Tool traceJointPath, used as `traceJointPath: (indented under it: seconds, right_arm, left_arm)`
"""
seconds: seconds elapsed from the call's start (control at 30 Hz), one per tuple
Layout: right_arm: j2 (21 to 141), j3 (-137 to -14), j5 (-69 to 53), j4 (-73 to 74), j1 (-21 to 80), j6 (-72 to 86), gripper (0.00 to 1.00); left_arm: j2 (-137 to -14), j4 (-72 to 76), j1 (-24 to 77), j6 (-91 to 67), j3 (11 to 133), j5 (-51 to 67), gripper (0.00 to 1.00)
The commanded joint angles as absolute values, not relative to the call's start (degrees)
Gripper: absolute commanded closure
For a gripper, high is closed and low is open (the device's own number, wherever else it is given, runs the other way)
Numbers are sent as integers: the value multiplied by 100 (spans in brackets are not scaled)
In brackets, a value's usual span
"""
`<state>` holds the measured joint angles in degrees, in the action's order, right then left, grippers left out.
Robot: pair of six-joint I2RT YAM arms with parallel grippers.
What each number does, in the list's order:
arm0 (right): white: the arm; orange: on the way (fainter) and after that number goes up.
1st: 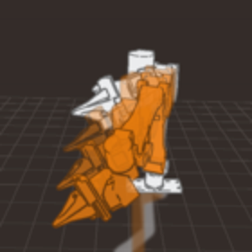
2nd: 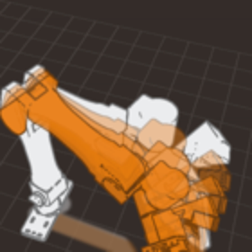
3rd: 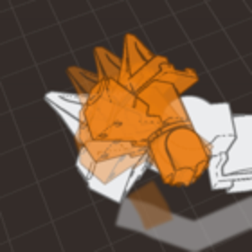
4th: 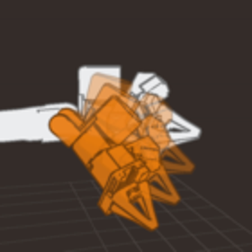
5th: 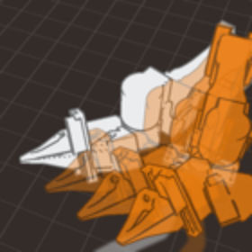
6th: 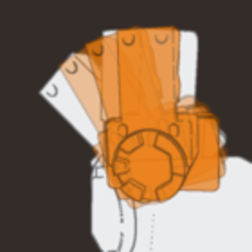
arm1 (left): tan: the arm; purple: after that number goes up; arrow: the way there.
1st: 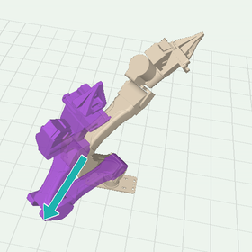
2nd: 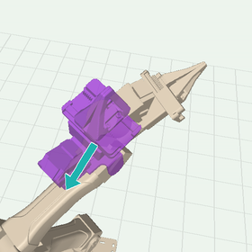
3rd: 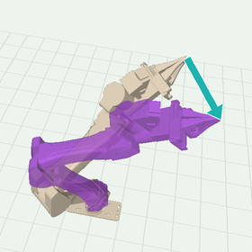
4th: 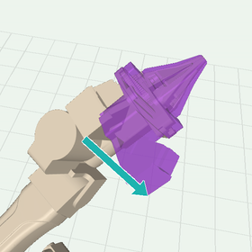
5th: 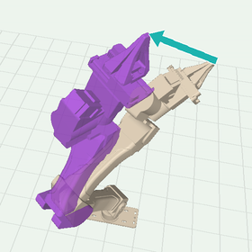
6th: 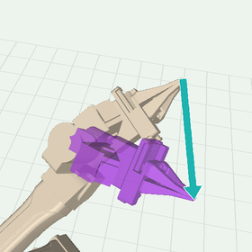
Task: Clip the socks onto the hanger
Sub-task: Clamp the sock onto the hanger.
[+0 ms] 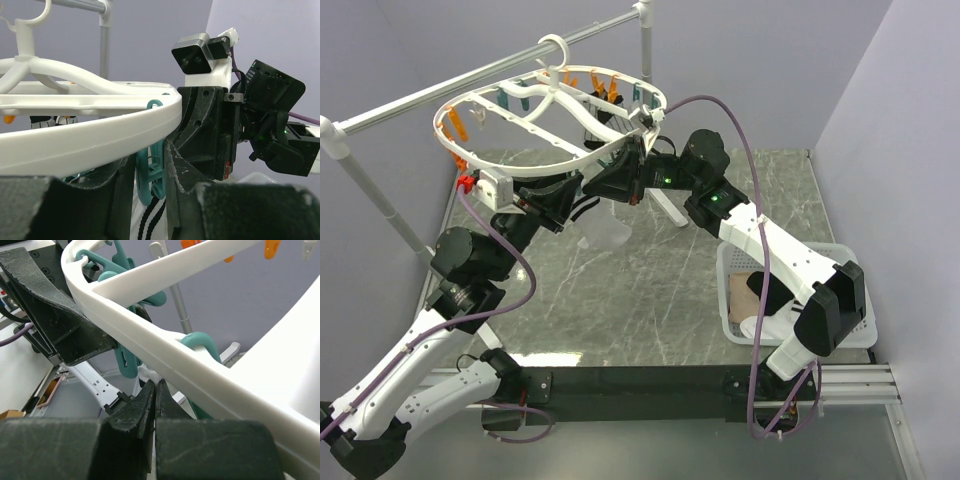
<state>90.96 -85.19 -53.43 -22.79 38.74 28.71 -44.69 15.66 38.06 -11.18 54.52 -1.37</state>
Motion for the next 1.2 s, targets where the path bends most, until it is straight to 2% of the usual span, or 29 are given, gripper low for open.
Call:
traceJointPath:
  seconds: [0.0, 0.33, 1.17]
  right_arm:
    - [9018, -8763, -5493, -2505, 3894, 2944, 100]
    - [8921, -8622, -5748, -2953, 3832, 3225, 100]
    - [8930, -8815, -5370, -3418, 3753, 3726, 100]
  left_arm:
    - [-4474, 1740, 3876, -1090, 5388, 343, 75]
    - [-4544, 1802, 3876, -1134, 5362, 343, 75]
    - [-4439, 2048, 3867, -1187, 5106, 483, 74]
